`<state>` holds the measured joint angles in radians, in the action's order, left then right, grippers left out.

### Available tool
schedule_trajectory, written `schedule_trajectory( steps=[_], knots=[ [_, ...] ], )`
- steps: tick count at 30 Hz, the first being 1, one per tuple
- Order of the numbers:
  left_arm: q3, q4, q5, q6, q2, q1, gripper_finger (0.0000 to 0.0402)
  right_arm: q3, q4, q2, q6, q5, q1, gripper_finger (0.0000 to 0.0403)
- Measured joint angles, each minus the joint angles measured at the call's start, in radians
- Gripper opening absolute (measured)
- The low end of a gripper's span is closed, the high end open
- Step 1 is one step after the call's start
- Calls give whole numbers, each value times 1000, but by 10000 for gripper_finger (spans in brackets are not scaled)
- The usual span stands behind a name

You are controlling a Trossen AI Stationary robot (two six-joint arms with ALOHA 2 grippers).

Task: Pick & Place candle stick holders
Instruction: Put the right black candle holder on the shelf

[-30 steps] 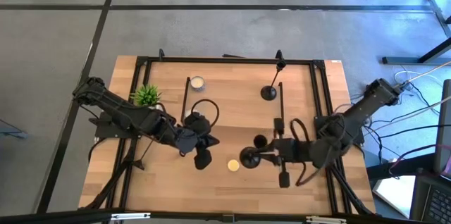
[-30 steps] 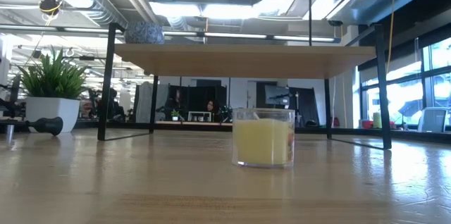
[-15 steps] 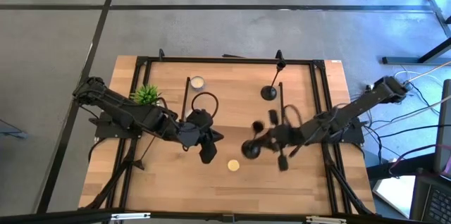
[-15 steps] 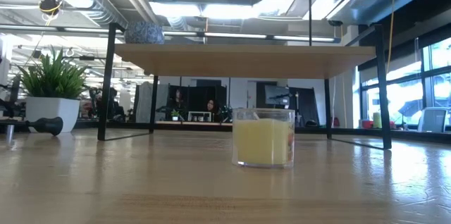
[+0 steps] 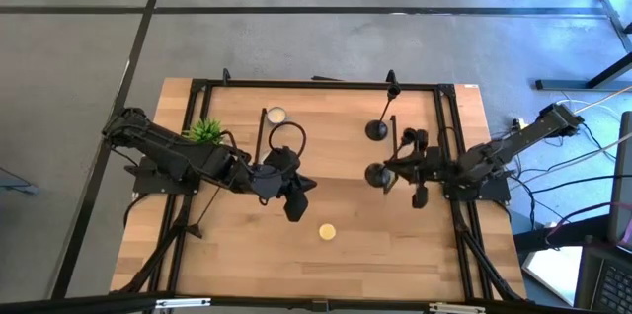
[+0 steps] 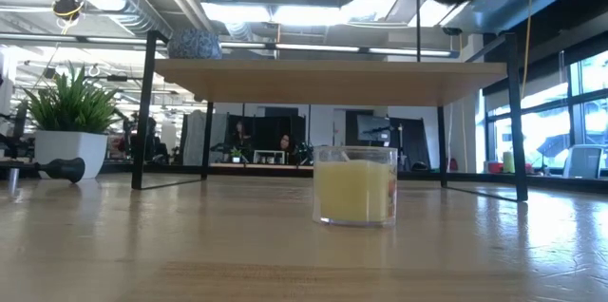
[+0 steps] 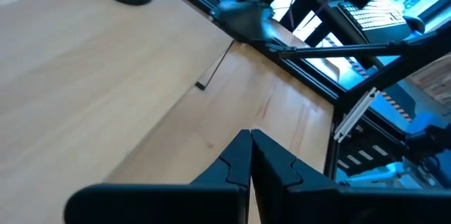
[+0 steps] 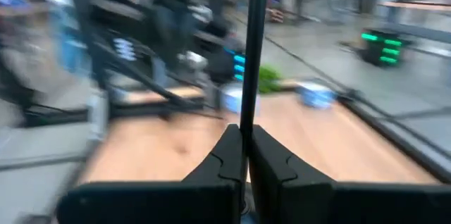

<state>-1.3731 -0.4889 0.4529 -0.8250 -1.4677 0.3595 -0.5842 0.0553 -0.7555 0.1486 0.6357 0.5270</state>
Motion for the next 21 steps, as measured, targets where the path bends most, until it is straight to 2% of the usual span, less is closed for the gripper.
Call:
schedule_trajectory(
  steps=[2, 8, 13, 21],
  knots=[
    [0, 0, -4, -2, 0, -2, 2, 0, -43, 0, 28, 54, -9, 7],
    [0, 0, -5, -3, 0, -5, 2, 0, -51, -32, 90, 82, -57, 7],
    [0, 0, -6, 7, 0, -10, 2, 0, -74, -95, 178, 159, -68, 7],
    [0, -1, -8, 8, 0, -8, 2, 0, -95, -129, 189, 151, -60, 7]
  ],
)
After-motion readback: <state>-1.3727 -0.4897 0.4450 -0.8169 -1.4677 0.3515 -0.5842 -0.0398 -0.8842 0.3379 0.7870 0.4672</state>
